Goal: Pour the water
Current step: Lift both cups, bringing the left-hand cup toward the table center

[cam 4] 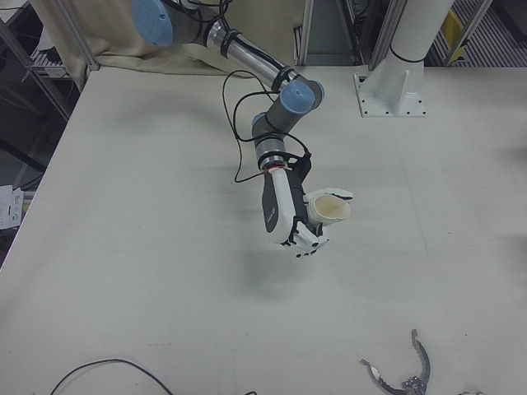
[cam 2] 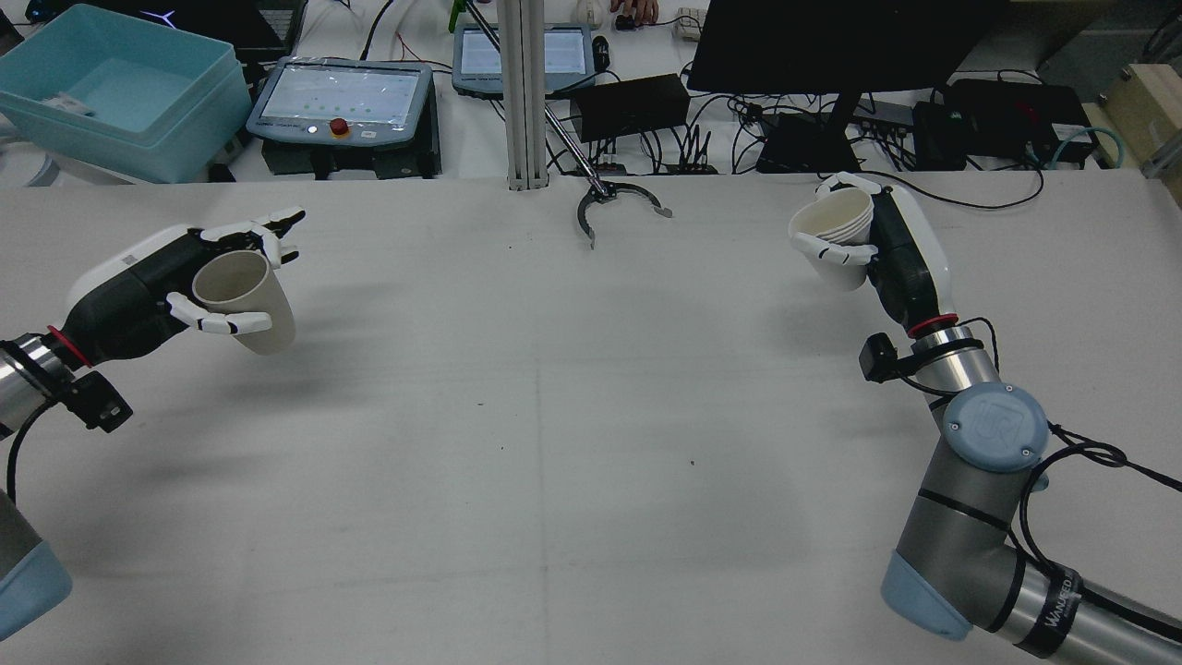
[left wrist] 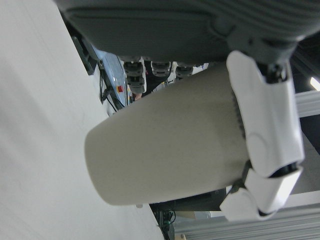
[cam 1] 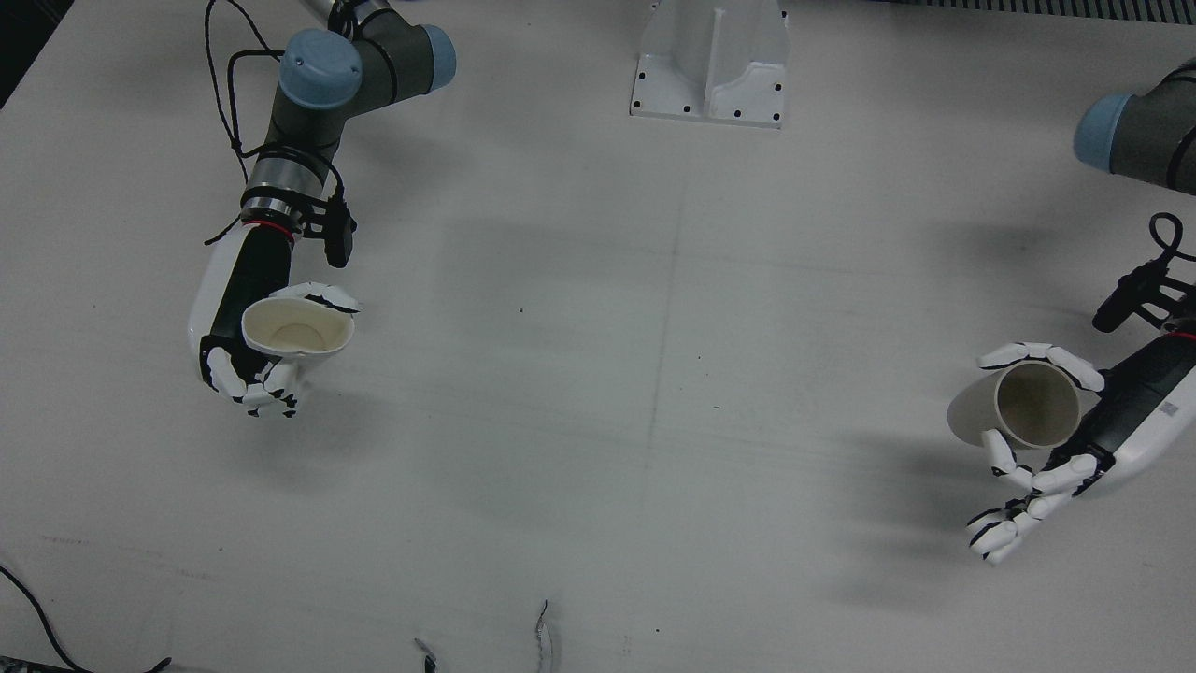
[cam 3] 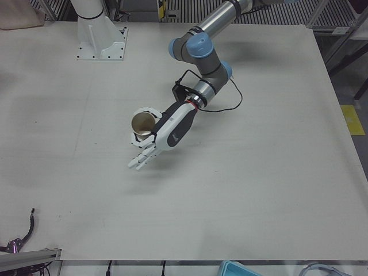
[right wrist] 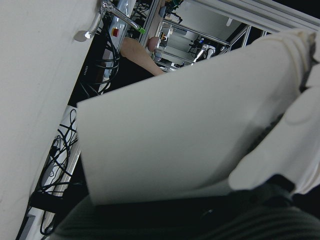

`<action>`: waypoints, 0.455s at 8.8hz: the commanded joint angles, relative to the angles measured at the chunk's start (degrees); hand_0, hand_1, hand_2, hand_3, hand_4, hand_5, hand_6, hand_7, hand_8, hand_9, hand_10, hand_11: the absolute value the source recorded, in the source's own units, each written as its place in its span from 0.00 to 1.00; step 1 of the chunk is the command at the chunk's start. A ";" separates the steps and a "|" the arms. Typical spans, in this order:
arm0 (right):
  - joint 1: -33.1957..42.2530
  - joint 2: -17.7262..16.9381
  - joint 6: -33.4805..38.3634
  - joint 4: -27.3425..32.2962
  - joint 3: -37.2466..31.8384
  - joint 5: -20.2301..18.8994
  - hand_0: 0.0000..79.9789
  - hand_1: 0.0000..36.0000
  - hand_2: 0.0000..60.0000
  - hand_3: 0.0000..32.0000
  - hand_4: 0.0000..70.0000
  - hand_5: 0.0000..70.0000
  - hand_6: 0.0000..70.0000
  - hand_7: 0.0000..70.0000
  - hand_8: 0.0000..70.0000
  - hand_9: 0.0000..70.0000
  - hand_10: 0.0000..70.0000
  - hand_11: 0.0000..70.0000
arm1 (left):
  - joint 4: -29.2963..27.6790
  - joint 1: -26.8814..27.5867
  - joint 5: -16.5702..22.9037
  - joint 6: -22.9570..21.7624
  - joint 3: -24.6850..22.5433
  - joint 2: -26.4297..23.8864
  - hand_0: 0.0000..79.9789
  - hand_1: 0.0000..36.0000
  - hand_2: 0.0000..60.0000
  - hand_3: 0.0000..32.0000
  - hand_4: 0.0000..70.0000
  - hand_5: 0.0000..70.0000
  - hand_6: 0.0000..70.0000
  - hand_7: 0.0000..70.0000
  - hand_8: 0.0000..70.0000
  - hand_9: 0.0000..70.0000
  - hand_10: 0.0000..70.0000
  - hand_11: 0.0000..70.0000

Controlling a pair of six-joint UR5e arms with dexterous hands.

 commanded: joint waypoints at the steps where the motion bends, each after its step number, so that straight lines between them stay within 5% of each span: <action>1: 4.61 -0.03 -3.59 -0.03 4.27 -2.97 0.64 0.70 1.00 0.00 0.34 1.00 0.88 1.00 0.83 1.00 0.60 0.86 | 8.35 8.13 0.73 1.52 0.55 -10.82 0.64 1.00 1.00 0.00 0.48 0.90 0.07 0.14 0.04 0.08 0.11 0.20; 4: 4.62 0.14 -5.08 -0.03 5.33 -3.24 0.64 0.70 1.00 0.00 0.34 1.00 0.87 1.00 0.81 1.00 0.59 0.85 | 10.19 11.12 0.73 7.39 0.82 -16.79 0.64 1.00 1.00 0.00 0.48 0.91 0.07 0.14 0.04 0.08 0.11 0.20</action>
